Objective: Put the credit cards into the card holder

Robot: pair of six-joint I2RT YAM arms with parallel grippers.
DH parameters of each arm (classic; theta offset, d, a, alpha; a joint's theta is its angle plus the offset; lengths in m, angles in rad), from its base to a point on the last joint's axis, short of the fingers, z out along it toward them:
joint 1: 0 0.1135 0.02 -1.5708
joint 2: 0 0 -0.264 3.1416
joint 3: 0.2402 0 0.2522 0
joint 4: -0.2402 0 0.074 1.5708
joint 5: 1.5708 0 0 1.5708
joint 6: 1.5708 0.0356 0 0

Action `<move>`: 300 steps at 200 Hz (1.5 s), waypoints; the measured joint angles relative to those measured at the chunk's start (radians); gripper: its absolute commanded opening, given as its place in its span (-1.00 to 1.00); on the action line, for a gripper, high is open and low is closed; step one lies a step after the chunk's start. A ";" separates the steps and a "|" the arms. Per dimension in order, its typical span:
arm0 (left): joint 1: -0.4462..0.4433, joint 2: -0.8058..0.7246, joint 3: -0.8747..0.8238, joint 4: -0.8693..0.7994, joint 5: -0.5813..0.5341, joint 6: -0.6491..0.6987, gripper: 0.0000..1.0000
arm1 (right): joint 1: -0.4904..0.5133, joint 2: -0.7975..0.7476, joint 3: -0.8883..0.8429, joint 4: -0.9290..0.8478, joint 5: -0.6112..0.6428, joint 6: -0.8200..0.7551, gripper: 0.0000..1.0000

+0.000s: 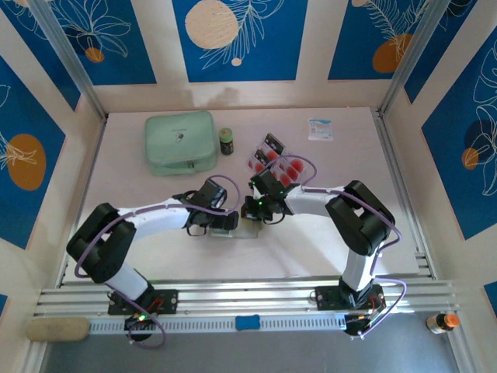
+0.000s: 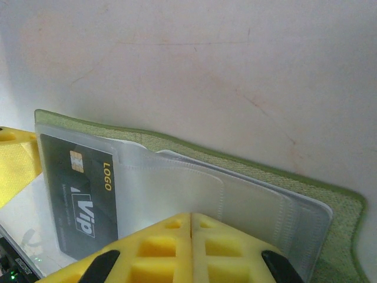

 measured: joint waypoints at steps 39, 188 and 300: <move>-0.001 0.004 -0.004 0.007 -0.008 0.002 1.00 | -0.006 -0.005 0.000 -0.001 0.001 0.009 -0.67; -0.002 0.004 -0.008 0.014 -0.011 0.002 0.99 | -0.025 -0.044 -0.038 0.033 0.000 0.037 -0.22; -0.002 -0.011 -0.009 0.003 -0.011 0.001 1.00 | -0.030 -0.021 -0.037 0.074 -0.067 0.042 -0.15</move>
